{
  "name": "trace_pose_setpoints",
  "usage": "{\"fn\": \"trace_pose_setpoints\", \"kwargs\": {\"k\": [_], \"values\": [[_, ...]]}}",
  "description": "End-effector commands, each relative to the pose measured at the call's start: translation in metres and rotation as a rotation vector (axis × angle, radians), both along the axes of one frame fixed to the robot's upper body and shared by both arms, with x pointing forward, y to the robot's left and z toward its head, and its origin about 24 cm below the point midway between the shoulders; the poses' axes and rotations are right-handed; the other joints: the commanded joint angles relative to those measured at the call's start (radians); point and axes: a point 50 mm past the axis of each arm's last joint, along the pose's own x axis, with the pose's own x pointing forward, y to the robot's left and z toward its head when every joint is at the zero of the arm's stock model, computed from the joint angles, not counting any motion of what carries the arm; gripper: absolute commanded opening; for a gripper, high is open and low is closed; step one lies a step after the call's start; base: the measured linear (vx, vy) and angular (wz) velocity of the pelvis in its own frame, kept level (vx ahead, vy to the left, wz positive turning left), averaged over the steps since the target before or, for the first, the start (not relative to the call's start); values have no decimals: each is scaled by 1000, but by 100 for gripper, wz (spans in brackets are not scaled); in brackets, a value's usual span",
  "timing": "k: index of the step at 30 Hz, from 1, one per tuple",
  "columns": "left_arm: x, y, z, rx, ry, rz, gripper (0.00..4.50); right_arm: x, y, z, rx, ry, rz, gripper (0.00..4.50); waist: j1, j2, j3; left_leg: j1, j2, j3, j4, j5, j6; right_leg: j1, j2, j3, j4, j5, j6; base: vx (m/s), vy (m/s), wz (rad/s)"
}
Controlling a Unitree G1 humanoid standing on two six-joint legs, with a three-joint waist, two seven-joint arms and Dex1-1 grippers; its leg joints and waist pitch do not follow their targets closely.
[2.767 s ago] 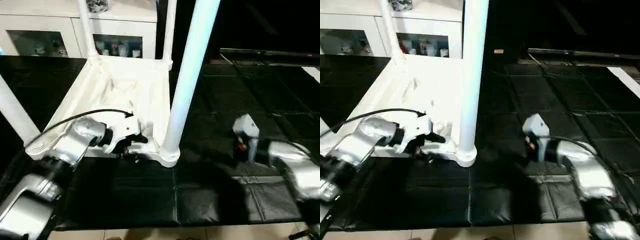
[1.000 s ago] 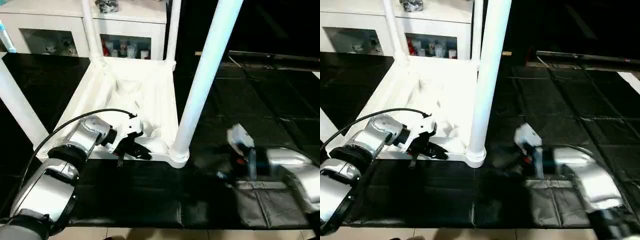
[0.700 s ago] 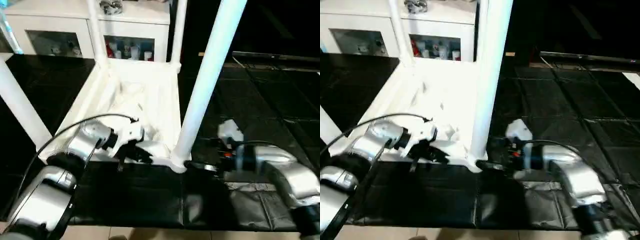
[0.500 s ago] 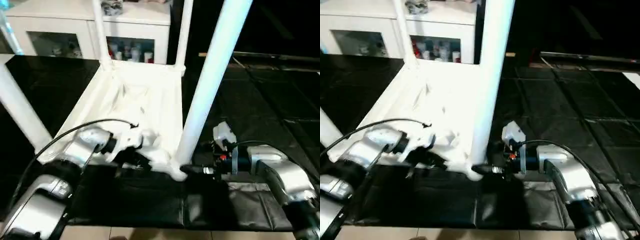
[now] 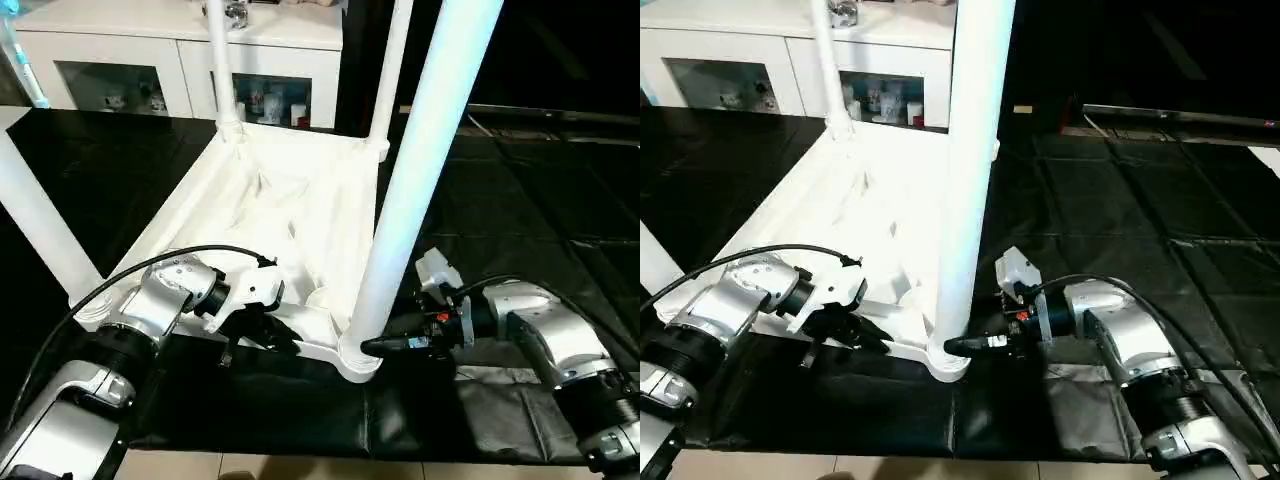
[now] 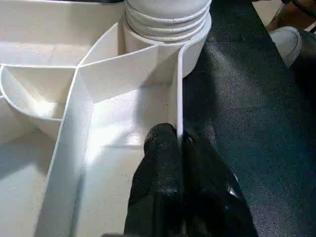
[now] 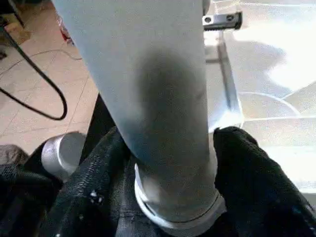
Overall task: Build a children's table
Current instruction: Rotate leg to tighten
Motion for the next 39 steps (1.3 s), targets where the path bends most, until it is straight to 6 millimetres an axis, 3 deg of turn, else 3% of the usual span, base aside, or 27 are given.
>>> {"fn": "trace_pose_setpoints", "kwargs": {"k": [1, 5, 7, 11, 13, 16, 17, 18, 19, 20, 22, 24, 25, 26, 27, 29, 31, 33, 36, 39], "values": [[-6, -7, -3, 15, 32, -61, 0, 4, 0, 2, -12, -13, 19, 242, -3, -3, -64, 2, 24, 3, -68, -215, 29, 52, -73, 44, -75, -308, -195, 0, 0, 0], [-5, -8, -2, -5, 42, -26, 0, 3, 1, 1, -9, -6, 30, 217, -2, 0, -64, 3, 23, 3, -68, -207, 30, 52, -72, 45, -75, -306, -192, 0, 0, 0], [-3, -8, -2, -11, 37, -1, 0, 3, 1, 0, -2, 2, 28, 210, -4, -3, -64, 2, 23, 3, -68, -210, 29, 53, -71, 44, -76, -307, -191, 0, 0, 0], [9, -12, -3, -38, -17, 174, 0, 1, 4, -5, 27, 24, -50, 204, -4, -5, -60, 5, 21, 3, -68, -231, 26, 49, -71, 44, -84, -363, -176, 0, 0, 0], [15, -20, -1, -98, -25, 291, 0, 4, 9, -14, 1, 2, -184, 202, -6, -6, -57, 8, 18, 0, -69, -250, 16, 46, -73, 42, -93, -435, -151, 0, 0, 0], [19, -27, 2, -132, -32, 357, 0, 8, 17, -23, -25, -6, -322, 199, -20, -12, -53, -3, 9, -5, -72, -256, 0, 51, -75, 33, -105, -567, -86, 0, 0, 0], [22, -33, 5, -158, -37, 398, 0, 10, 22, -27, -30, -3, -397, 198, -32, -12, -53, -6, 6, -9, -72, -258, -3, 50, -75, 30, -110, -596, -67, 0, 0, 0], [24, -39, 6, -175, -43, 439, 0, 13, 28, -30, -29, 3, -456, 198, -38, -9, -53, -2, 4, -9, -69, -268, -5, 45, -75, 27, -116, -625, -52, 0, 0, 0], [27, -46, 8, -195, -49, 485, 0, 17, 36, -33, -29, 12, -531, 198, -44, -7, -52, 5, 0, -9, -65, -285, 1, 38, -74, 24, -125, -656, -43, 0, 0, 0], [29, -53, 9, -211, -51, 525, 0, 21, 44, -35, -30, 21, -594, 196, -52, -10, -52, 3, -1, -7, -64, -283, 0, 37, -71, 24, -125, -657, -43, 0, 0, 0], [33, -60, 10, -223, -70, 587, 0, 27, 54, -37, -25, 39, -681, 196, -66, -5, -51, 1, -5, -13, -63, -301, -1, 38, -71, 12, -132, -685, -36, 0, 0, 0], [39, -70, 12, -233, -99, 679, 0, 36, 66, -39, -36, 60, -794, 196, -77, 1, -55, 6, 0, -15, -65, -323, 0, 35, -70, 7, -132, -654, -50, 0, 0, 0], [41, -73, 13, -235, -111, 702, 0, 38, 68, -39, -43, 65, -822, 196, -79, 4, -60, 3, 2, -17, -69, -315, 6, 43, -72, 7, -130, -599, -64, 0, 0, 0], [44, -79, 13, -230, -134, 743, 0, 42, 73, -40, -66, 60, -880, 196, -79, -1, -62, 0, 5, -17, -72, -302, 11, 47, -72, 8, -126, -557, -75, 0, 0, 0], [44, -80, 13, -229, -135, 746, 0, 42, 73, -40, -68, 60, -885, 196, -80, 5, -60, 0, 10, -18, -78, -305, 13, 45, -73, 6, -120, -507, -94, 0, 0, 0], [46, -85, 14, -220, -155, 766, 0, 45, 77, -39, -44, 75, -930, 196, -77, 3, -63, 4, 10, -14, -77, -304, 18, 46, -75, 11, -116, -450, -116, 0, 0, 0], [45, -86, 14, -199, -172, 748, 0, 45, 78, -36, -7, 83, -954, 251, -72, 3, -64, -1, 12, -10, -80, -267, 27, 51, -75, 17, -106, -361, -146, 0, 0, 0], [44, -85, 13, -182, -182, 728, 0, 46, 77, -35, 13, 83, -966, 265, -71, 7, -64, 0, 12, -8, -79, -267, 31, 51, -76, 19, -105, -344, -156, 0, 0, 0], [42, -77, 9, -140, -195, 710, 0, 48, 71, -31, 33, 61, -985, 293, -67, 4, -66, 2, 12, -7, -79, -266, 31, 52, -80, 18, -109, -383, -144, 0, 0, 0], [39, -66, 5, -119, -188, 659, 0, 49, 60, -24, 56, 10, -946, 323, -64, 1, -67, -4, 12, -6, -80, -226, 38, 57, -80, 18, -106, -357, -143, 0, 0, 0]]}}
